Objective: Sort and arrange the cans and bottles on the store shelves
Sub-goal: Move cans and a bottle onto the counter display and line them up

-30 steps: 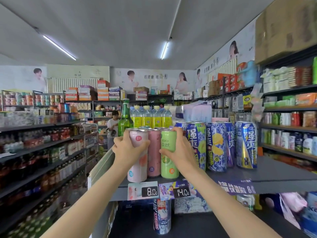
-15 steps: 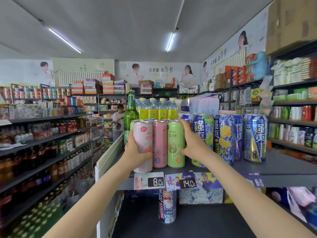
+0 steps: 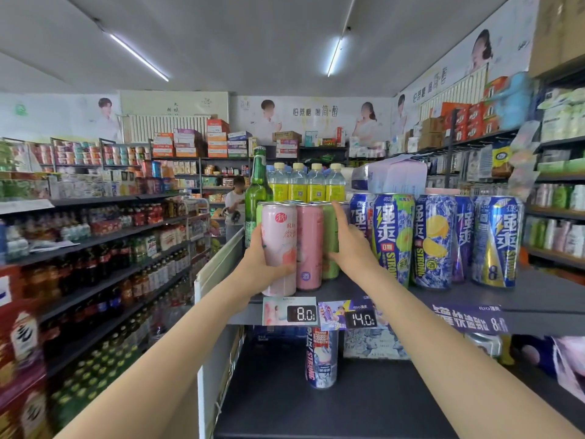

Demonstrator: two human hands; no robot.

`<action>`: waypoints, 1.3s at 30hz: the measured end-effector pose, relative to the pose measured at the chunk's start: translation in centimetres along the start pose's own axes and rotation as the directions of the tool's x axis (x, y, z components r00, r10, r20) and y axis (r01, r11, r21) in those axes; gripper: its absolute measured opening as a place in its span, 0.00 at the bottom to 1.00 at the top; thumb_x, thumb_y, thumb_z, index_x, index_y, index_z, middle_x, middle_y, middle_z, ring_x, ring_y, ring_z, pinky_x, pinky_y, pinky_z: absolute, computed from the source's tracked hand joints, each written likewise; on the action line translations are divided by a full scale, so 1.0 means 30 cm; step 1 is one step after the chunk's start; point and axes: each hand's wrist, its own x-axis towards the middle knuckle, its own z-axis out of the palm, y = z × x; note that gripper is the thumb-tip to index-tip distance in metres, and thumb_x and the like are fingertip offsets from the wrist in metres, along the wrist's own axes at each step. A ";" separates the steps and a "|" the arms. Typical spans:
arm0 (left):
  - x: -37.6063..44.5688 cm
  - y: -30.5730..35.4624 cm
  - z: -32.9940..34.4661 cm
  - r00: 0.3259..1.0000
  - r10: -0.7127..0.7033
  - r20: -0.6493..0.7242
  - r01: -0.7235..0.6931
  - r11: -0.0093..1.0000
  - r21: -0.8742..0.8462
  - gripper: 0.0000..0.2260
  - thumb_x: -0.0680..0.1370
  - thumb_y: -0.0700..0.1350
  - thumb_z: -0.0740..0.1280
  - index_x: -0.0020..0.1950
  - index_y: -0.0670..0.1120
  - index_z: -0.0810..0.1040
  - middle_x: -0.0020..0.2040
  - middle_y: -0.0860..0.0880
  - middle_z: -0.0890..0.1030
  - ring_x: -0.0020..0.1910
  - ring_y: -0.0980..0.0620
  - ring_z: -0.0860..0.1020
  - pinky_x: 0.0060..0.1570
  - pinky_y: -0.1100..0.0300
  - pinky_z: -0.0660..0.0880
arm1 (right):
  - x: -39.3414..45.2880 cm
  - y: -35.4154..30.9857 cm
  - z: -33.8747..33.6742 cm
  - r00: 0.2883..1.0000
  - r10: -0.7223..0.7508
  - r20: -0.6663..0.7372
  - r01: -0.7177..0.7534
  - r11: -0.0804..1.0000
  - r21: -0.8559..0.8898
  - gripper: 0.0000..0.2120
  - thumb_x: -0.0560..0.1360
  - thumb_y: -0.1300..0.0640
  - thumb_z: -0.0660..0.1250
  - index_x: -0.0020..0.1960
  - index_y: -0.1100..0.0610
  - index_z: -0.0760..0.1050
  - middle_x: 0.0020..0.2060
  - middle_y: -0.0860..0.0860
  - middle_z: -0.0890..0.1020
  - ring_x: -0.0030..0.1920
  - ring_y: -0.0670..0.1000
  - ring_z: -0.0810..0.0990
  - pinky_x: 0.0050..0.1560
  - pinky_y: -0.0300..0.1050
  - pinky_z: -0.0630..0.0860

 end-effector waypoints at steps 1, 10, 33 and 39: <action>-0.003 -0.002 -0.006 1.000 0.001 0.010 -0.002 1.000 0.016 0.38 0.72 0.37 0.71 0.73 0.55 0.53 0.59 0.55 0.74 0.56 0.57 0.74 0.47 0.63 0.74 | 0.000 0.006 -0.006 1.000 -0.002 -0.021 0.002 1.000 0.018 0.46 0.73 0.66 0.68 0.76 0.46 0.40 0.61 0.62 0.71 0.57 0.59 0.76 0.56 0.52 0.72; -0.005 -0.018 -0.021 0.997 -0.032 -0.072 0.044 0.986 0.161 0.46 0.63 0.46 0.78 0.73 0.58 0.55 0.64 0.50 0.72 0.61 0.52 0.74 0.58 0.50 0.75 | -0.014 -0.118 -0.054 0.987 -0.149 0.062 0.114 0.916 0.385 0.30 0.73 0.60 0.69 0.71 0.50 0.61 0.66 0.55 0.69 0.63 0.54 0.71 0.59 0.43 0.69; 0.012 0.015 0.160 0.951 0.116 -0.285 0.079 0.803 0.590 0.46 0.73 0.53 0.69 0.75 0.54 0.36 0.75 0.38 0.37 0.73 0.32 0.46 0.67 0.40 0.57 | -0.092 -0.066 -0.143 0.988 -0.042 -0.149 0.007 0.972 -0.233 0.28 0.75 0.59 0.68 0.69 0.54 0.58 0.64 0.59 0.63 0.53 0.58 0.76 0.44 0.47 0.76; 0.027 0.110 -0.010 0.869 0.342 -0.358 -0.070 0.801 0.594 0.35 0.77 0.51 0.65 0.76 0.50 0.47 0.75 0.38 0.51 0.73 0.37 0.54 0.70 0.43 0.56 | -0.052 -0.142 -0.224 0.972 -0.125 -0.200 0.088 0.979 -0.182 0.27 0.75 0.53 0.68 0.70 0.57 0.63 0.64 0.56 0.65 0.62 0.57 0.70 0.52 0.46 0.71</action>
